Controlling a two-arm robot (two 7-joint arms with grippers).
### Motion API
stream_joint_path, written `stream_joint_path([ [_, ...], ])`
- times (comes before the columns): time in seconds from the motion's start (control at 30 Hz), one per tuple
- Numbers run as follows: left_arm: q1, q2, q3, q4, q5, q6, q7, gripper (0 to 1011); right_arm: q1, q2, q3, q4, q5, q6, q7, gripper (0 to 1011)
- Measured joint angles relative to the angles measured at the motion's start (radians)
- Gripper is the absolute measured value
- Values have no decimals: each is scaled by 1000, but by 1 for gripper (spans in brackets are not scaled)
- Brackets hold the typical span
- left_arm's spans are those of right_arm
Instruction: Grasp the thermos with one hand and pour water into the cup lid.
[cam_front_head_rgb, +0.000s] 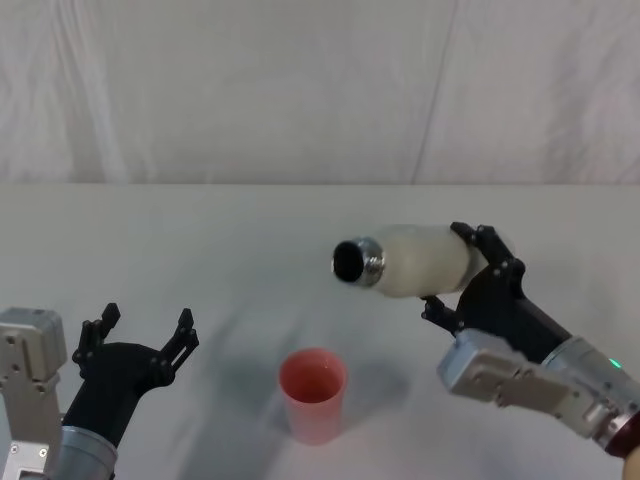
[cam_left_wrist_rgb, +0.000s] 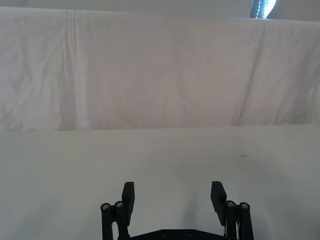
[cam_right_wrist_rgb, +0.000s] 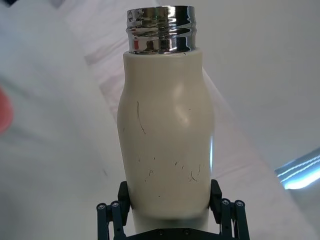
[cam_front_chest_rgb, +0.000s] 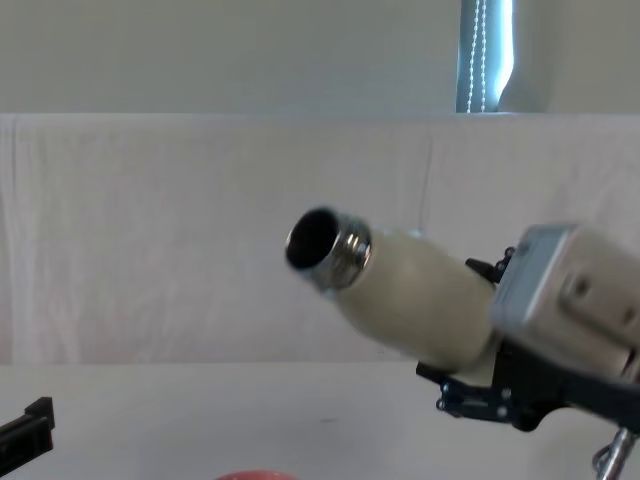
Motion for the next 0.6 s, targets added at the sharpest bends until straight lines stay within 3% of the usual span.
stream_joint_path([
  [0.07, 0, 0, 0, 0, 0, 0, 0, 1001, -2, -3, 8, -3, 21, -1, 13, 960],
  [0.23, 0, 0, 0, 0, 0, 0, 0, 1001, -15, -20, 68, -22, 196, 4, 112, 960],
  [0.27, 0, 0, 0, 0, 0, 0, 0, 1001, -15, -20, 68, -22, 196, 4, 112, 960],
  [0.4, 0, 0, 0, 0, 0, 0, 0, 1001, -30, -37, 130, -40, 385, 45, 207, 960],
  [0.57, 0, 0, 0, 0, 0, 0, 0, 1001, -41, -44, 169, -49, 500, 86, 256, 960],
  [0.6, 0, 0, 0, 0, 0, 0, 0, 1001, -44, -46, 184, -51, 543, 106, 272, 960],
])
